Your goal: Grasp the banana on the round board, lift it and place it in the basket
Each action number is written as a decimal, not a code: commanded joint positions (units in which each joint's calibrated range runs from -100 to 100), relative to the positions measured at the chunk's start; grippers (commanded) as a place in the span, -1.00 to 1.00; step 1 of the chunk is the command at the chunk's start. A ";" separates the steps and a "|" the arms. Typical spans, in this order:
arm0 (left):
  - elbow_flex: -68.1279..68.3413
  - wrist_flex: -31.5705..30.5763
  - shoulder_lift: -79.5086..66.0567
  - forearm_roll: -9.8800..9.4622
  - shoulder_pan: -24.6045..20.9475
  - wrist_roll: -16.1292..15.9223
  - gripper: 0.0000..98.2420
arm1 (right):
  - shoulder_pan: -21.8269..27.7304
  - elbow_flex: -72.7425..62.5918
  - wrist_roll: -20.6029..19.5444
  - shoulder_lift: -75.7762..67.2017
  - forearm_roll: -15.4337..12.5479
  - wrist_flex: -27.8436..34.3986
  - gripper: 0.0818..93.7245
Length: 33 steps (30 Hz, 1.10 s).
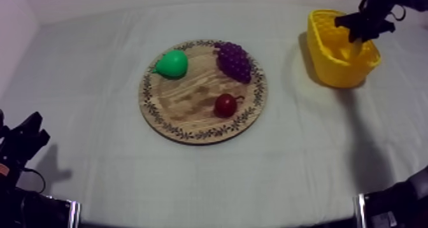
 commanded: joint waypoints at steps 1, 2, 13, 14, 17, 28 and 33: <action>0.01 0.02 0.00 0.00 0.02 -0.01 -1.00 | 0.40 -0.73 1.26 1.22 -0.94 -0.31 -0.22; 0.01 0.02 0.00 0.00 0.02 -0.01 -1.00 | 0.60 -1.09 1.68 1.62 -1.20 -0.50 -0.14; 0.01 0.02 0.00 0.00 0.02 -0.01 -1.00 | 0.66 0.91 4.08 -4.98 -2.81 -1.41 -0.27; 0.01 0.02 0.00 0.00 0.02 -0.01 -1.00 | 0.60 1.72 4.38 -7.03 -3.13 -1.47 -0.37; 0.01 0.02 0.00 0.00 0.02 0.00 -1.00 | 0.35 4.77 5.39 -14.38 -4.17 -2.22 -0.68; 0.01 0.02 0.00 0.00 0.02 -0.01 -1.00 | -0.35 25.01 8.95 -48.33 -7.74 -13.69 -0.98; 0.01 0.02 0.00 0.00 0.02 -0.01 -1.00 | -0.56 37.40 10.33 -63.13 -9.64 -20.89 -0.99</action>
